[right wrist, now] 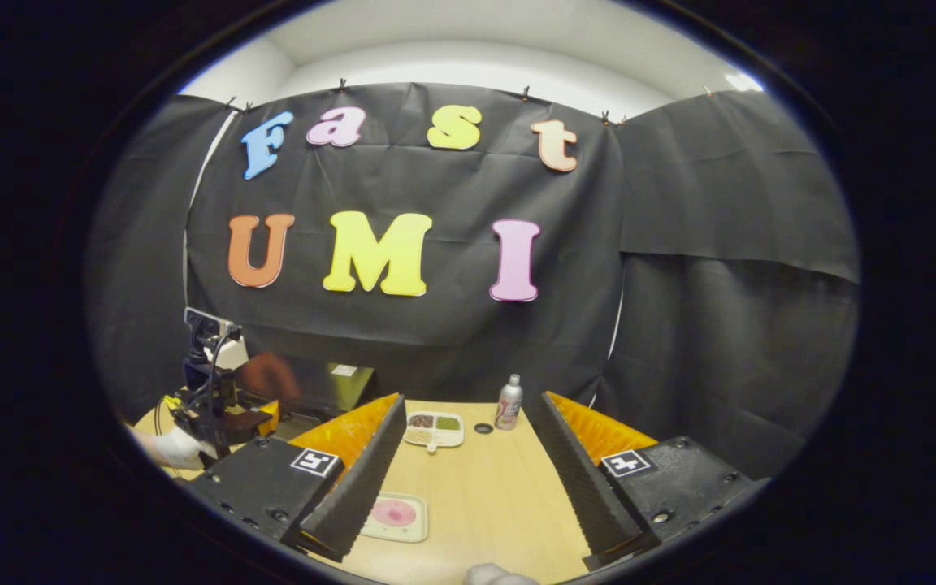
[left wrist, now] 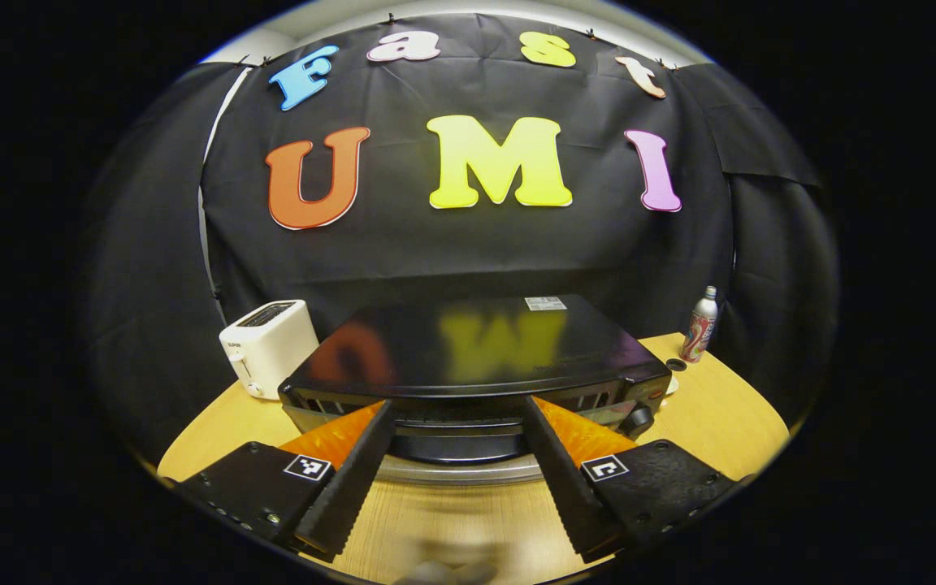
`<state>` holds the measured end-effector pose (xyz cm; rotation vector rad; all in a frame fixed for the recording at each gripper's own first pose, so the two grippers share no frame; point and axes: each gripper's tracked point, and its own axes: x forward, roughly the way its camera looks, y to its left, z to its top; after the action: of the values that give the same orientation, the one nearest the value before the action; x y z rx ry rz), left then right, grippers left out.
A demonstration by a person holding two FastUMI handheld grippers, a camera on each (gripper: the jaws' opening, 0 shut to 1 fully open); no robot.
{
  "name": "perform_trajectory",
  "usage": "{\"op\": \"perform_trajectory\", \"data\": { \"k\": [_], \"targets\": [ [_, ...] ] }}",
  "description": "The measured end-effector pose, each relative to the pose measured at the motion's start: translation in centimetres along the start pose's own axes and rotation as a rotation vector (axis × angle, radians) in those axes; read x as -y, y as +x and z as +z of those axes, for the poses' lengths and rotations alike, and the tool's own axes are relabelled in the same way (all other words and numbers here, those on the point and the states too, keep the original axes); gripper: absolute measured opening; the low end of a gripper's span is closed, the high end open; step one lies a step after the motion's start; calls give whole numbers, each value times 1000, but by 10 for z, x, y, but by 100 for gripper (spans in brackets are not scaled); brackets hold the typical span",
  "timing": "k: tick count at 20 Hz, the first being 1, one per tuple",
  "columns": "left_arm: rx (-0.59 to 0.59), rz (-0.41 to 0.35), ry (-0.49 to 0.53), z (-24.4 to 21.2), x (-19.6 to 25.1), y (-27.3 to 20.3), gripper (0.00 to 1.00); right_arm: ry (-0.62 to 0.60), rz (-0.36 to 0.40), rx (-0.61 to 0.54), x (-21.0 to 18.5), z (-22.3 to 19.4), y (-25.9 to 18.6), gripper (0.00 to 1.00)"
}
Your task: Open the electric oven with the left hand, put the food in, and close the electric oven.
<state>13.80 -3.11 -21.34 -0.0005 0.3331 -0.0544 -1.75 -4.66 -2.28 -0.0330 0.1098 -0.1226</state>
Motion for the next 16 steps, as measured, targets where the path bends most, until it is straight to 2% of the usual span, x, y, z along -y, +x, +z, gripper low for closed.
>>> {"op": "perform_trajectory", "data": {
  "k": [16],
  "targets": [
    [-162,-35,-5,-101,8,-76,96,14,42,-33,-21,-27,-17,100]
  ]
}}
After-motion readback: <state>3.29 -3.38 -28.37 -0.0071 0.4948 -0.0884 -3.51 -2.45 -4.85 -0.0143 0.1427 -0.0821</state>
